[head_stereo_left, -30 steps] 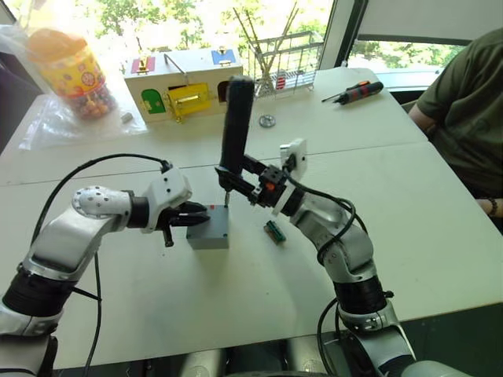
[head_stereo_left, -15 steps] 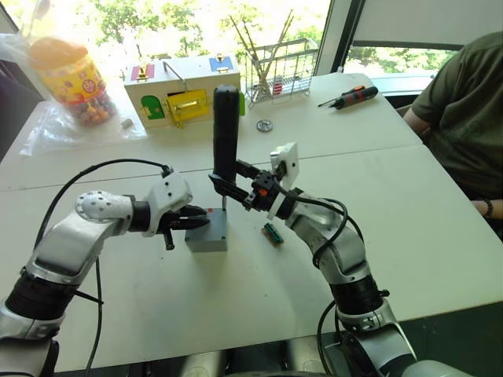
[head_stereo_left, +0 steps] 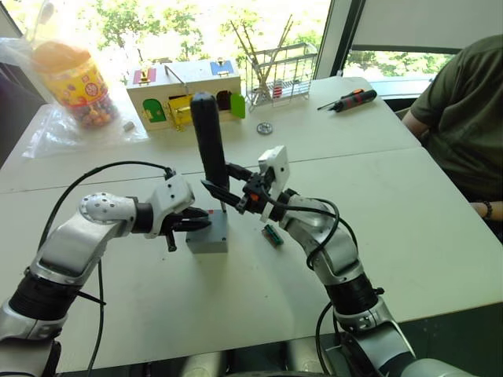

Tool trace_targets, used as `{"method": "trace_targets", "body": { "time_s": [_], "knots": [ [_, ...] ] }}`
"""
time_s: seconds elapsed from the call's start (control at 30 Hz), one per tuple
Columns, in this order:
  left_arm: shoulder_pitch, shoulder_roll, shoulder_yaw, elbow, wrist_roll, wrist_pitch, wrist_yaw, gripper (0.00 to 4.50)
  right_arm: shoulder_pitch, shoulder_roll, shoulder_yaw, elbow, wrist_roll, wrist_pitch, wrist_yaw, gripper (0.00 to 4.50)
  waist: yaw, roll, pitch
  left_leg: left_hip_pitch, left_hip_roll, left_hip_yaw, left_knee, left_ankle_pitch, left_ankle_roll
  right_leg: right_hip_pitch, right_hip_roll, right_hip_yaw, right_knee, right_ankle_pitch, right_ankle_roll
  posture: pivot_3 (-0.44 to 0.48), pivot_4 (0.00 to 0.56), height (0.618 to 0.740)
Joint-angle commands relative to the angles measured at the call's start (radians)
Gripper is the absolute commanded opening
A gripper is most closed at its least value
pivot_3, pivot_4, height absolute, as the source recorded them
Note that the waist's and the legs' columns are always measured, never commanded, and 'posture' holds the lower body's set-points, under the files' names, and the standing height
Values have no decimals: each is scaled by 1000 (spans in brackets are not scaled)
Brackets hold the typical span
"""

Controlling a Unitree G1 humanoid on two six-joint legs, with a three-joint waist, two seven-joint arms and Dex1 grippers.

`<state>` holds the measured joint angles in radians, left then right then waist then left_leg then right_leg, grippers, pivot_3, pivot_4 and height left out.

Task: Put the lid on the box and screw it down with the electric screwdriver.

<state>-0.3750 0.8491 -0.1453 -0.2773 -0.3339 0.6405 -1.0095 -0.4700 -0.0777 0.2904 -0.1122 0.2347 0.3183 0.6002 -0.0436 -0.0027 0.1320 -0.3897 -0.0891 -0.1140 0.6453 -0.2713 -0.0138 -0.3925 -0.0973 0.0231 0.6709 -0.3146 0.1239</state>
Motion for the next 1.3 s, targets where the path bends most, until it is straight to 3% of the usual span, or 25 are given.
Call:
{"method": "trace_targets", "body": {
  "time_s": [0.03,0.97,1.13,1.3],
  "knots": [
    [3,4,-13,3,20,-6,-4,944,73,-13,71,79,-21,64,23,1799,0,1,-2,0,0,0,0,0,0,1,0,0,-3,0,0,0,150,740],
    [7,-9,-27,6,44,-12,-9,944,74,6,14,190,-29,50,-9,1799,3,8,-16,7,0,0,-5,-2,3,7,0,2,-6,0,0,0,150,740],
    [5,-12,-30,8,46,-12,-8,944,76,8,12,182,-25,49,-11,1799,3,8,-16,19,0,1,-14,-2,3,17,-1,2,-13,0,0,0,150,740],
    [4,-16,-35,13,51,-16,-8,944,68,10,1,152,-16,48,-17,1799,4,9,-16,20,1,0,-16,-2,3,19,0,2,-16,-1,-1,0,150,740]
  ]
}}
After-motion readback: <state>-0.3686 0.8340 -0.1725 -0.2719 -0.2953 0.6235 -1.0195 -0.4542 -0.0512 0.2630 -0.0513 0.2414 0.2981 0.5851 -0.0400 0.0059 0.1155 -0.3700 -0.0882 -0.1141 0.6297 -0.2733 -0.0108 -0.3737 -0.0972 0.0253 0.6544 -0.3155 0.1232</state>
